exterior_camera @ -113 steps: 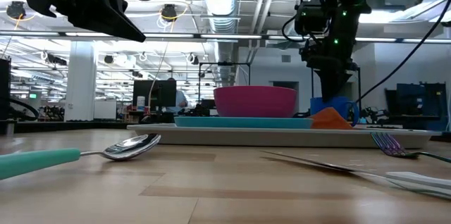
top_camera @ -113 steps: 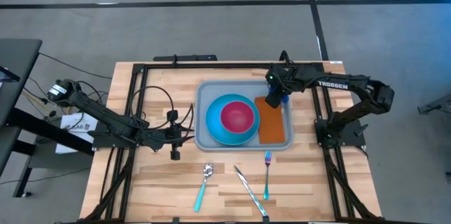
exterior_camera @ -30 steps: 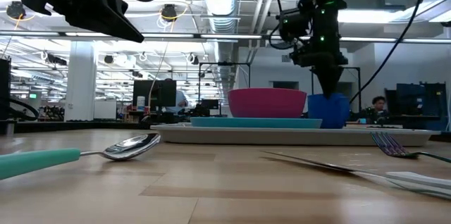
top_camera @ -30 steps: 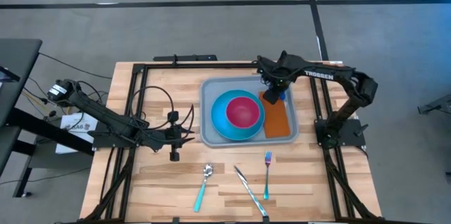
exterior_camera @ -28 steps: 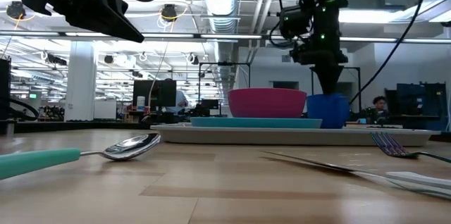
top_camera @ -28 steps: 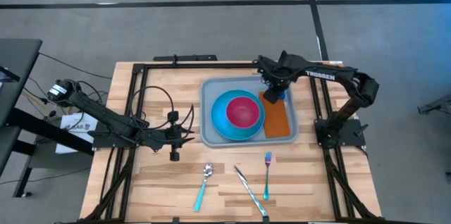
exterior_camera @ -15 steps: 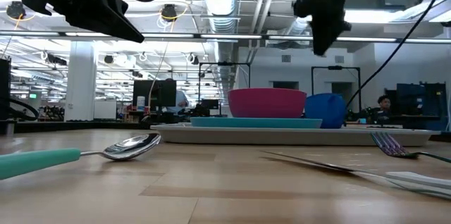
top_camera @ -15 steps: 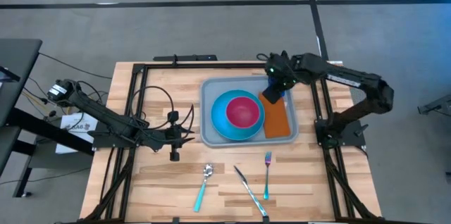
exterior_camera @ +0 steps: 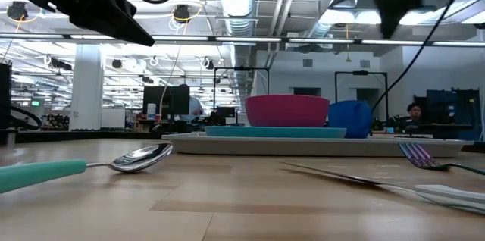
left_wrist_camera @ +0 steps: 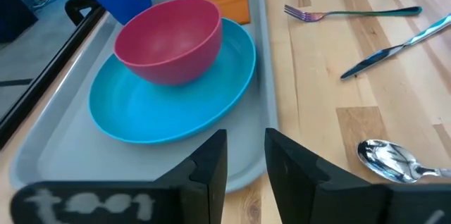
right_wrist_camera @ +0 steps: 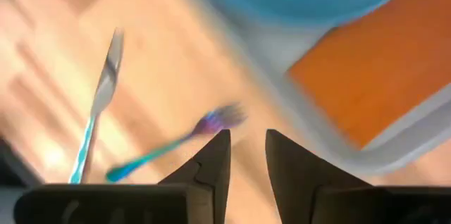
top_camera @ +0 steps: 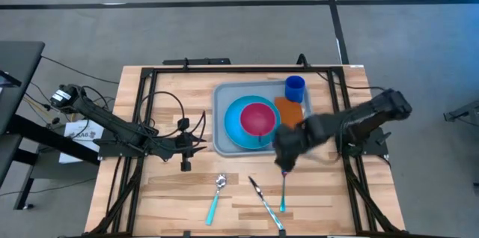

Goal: Set up tray
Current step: Put the blue fork on top of the brown napkin

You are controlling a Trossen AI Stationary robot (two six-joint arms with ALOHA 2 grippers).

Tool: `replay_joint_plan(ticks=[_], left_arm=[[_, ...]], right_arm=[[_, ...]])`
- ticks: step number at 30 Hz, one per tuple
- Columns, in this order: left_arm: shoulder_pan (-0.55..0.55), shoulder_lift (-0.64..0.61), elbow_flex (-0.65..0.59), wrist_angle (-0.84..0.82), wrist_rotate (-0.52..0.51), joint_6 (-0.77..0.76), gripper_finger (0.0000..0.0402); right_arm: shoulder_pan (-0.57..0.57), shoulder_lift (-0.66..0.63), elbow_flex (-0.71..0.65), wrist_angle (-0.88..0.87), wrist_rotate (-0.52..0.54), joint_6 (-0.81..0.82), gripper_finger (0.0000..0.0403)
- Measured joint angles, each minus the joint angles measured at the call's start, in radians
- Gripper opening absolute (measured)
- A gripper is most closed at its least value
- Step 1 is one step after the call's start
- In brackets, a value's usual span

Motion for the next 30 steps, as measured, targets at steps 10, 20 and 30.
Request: replay_joint_plan(ticks=[10, 20, 30], left_arm=[[0.0, 0.0, 0.0, -0.003, 0.01, -0.073, 0.0087], [0.0, 0.0, 0.0, -0.008, 0.026, -0.131, 0.0087], [0.0, 0.0, 0.0, 0.003, 0.025, -0.175, 0.0087]], right_arm=[[0.186, 0.212, 0.0, 0.04, 0.004, 0.131, 0.013], [0.222, 0.383, 0.0, 0.181, -0.105, 0.276, 0.0195], [0.218, 0.431, -0.001, 0.208, -0.097, 0.31, 0.0188]])
